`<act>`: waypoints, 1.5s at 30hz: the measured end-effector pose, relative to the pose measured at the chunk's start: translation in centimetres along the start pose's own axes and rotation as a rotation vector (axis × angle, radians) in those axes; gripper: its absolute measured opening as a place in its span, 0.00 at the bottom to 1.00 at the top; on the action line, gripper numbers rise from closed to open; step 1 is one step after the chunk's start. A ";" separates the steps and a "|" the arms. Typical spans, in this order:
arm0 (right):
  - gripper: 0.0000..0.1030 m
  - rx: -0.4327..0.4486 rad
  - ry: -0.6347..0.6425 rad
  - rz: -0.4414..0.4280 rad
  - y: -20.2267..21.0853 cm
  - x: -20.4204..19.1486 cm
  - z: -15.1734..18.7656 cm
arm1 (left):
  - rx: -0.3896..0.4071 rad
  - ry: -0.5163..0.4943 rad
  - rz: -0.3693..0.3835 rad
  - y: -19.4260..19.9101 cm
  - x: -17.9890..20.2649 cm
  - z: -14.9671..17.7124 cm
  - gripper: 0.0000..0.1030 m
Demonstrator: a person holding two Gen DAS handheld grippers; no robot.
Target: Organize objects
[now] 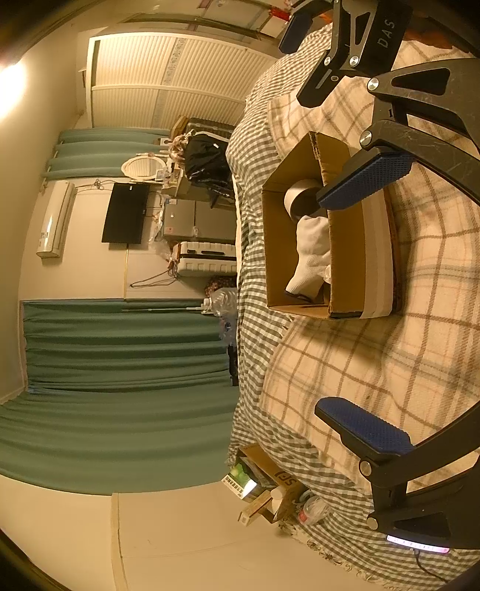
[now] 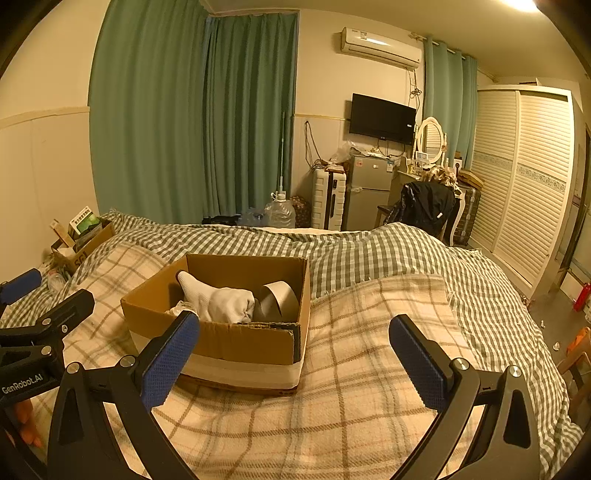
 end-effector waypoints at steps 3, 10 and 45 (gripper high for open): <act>1.00 -0.002 0.000 0.001 -0.1 0.0 0.0 | -0.001 -0.002 0.000 0.0 0.1 0.1 1.00; 1.00 -0.009 0.000 0.003 -0.2 0.0 0.3 | -0.002 -0.009 0.002 -0.2 0.2 0.2 1.00; 1.00 -0.030 0.005 0.001 -0.4 0.0 1.1 | 0.010 -0.016 -0.013 -0.1 0.1 0.2 1.00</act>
Point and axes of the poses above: each gripper's, at about its wrist camera, not at the fingertips, and y roughly against the way its jaws point, x to its right, z to its underside, the point moved 5 cm from there along -y, roughly the way its jaws point, and after that the axes turned 15 degrees about x, right-handed, at the moved point
